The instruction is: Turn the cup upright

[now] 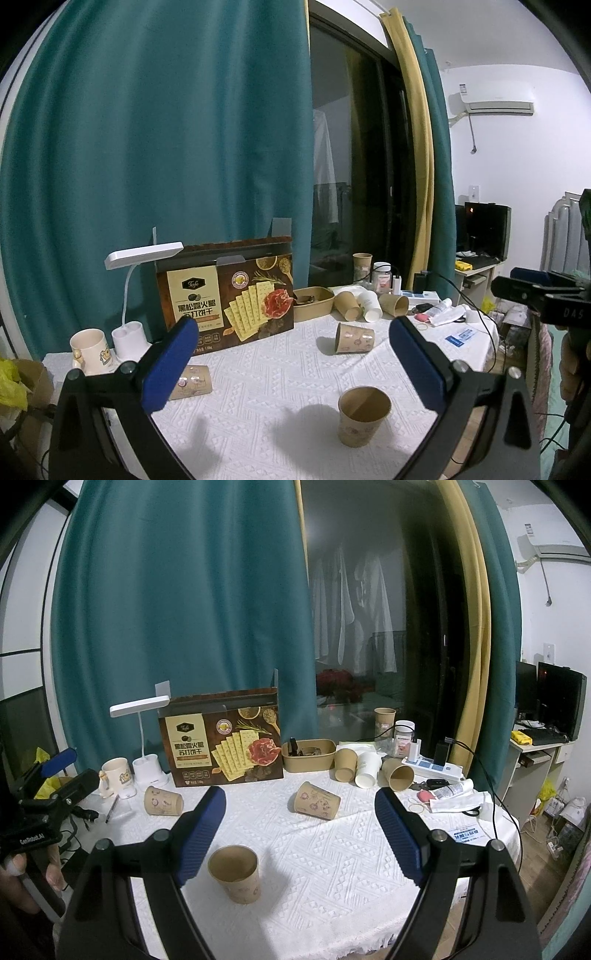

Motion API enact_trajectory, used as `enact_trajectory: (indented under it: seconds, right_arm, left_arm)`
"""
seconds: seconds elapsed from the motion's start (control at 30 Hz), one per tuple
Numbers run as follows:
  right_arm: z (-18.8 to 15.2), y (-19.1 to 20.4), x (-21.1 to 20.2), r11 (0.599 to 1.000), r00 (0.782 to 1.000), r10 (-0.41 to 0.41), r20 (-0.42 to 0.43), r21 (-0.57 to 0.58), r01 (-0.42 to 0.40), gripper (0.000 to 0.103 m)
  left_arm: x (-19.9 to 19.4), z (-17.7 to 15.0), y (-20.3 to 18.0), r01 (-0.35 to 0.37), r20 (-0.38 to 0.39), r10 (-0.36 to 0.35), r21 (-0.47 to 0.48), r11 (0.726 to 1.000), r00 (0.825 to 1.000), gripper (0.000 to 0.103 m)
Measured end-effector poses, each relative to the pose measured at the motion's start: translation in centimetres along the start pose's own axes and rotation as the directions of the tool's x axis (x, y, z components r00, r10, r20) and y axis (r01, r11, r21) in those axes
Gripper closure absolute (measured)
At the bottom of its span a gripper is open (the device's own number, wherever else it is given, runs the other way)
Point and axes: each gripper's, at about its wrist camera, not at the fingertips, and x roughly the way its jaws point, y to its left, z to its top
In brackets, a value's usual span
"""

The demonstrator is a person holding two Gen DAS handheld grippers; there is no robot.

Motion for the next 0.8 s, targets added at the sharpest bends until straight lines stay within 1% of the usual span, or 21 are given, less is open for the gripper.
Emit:
enact_trajectory:
  seconds: [0.8]
  right_arm:
    - [-0.29,-0.17,0.13,1.0,1.0,-0.004,-0.002,0.005,0.004,0.022]
  left_arm:
    - [0.02,-0.09,0.1,-0.002,0.0,0.002,-0.005,1.0,1.0,0.0]
